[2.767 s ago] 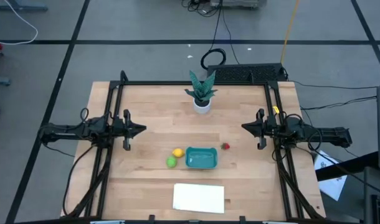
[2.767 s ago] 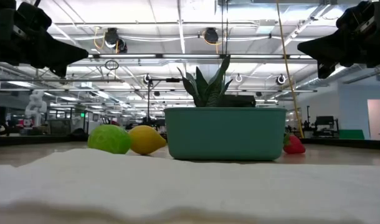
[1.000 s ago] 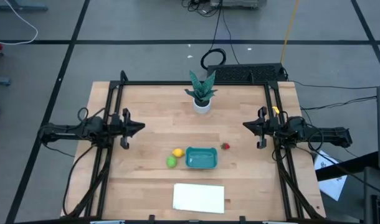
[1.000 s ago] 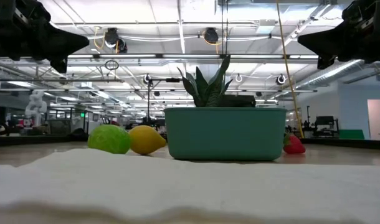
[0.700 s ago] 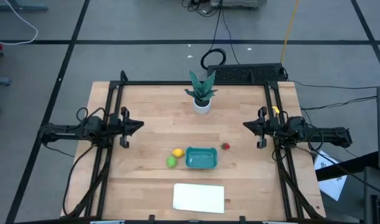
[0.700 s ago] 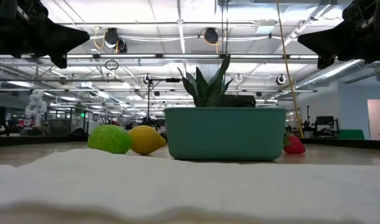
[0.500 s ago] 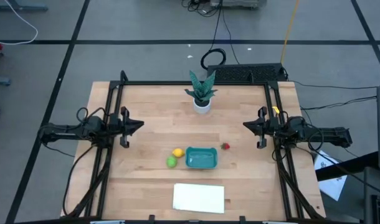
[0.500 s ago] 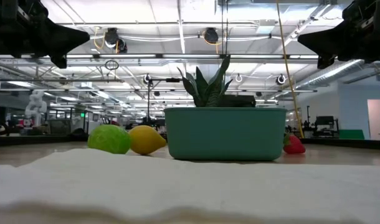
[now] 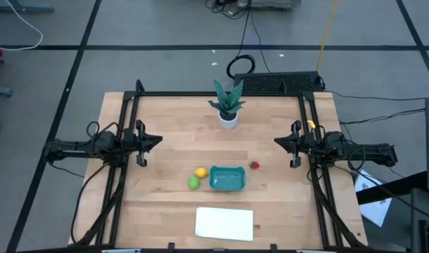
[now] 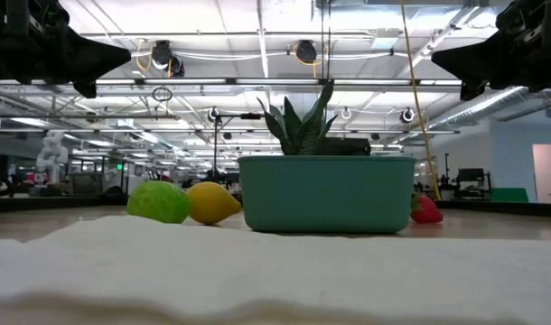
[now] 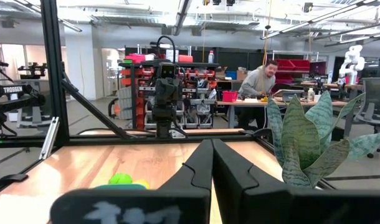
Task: Pick and placing Produce into tupperware
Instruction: Put the yellow lemon into the green bin
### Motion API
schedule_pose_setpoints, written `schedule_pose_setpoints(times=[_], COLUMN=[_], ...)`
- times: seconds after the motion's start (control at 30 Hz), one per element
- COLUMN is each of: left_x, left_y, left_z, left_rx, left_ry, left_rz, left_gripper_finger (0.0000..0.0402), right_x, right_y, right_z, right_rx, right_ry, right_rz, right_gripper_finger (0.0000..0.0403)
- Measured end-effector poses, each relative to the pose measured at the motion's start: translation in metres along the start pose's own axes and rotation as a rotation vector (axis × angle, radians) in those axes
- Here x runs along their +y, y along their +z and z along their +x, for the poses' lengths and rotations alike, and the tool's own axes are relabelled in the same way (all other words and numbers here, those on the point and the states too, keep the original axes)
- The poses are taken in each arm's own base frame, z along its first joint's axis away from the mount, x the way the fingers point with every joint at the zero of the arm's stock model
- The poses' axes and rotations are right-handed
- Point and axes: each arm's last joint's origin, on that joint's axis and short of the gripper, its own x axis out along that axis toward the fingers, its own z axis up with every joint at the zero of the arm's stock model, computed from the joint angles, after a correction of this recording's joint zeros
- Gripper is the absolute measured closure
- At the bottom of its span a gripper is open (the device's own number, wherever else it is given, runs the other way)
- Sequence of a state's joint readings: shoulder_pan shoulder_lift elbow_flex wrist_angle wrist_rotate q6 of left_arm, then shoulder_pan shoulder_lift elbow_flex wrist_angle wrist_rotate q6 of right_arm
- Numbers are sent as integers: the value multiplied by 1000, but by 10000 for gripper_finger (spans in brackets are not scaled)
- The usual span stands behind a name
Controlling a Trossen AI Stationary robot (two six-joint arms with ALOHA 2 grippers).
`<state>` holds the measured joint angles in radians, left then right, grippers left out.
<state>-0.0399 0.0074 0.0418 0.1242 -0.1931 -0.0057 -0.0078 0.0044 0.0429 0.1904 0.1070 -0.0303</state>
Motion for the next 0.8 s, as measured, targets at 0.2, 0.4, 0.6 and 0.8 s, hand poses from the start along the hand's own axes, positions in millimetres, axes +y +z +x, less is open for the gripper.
schedule_pose_setpoints(times=[0.2,0.4,0.6,0.8], left_x=[0,-1,-1,-1], left_y=[0,0,5,11], left_z=[0,0,0,0], left_rx=[0,0,-51,-107], left_ry=[0,-28,-42,-43], left_rz=[-15,-49,-63,-47], left_gripper_finger=[371,371,395,400], right_x=[0,0,0,0], right_y=[0,0,0,0], right_z=[0,0,0,0], right_rx=[0,0,0,-4], right_ry=[0,0,0,0], right_rz=[0,0,-11,-21], right_gripper_finger=[403,403,403,403])
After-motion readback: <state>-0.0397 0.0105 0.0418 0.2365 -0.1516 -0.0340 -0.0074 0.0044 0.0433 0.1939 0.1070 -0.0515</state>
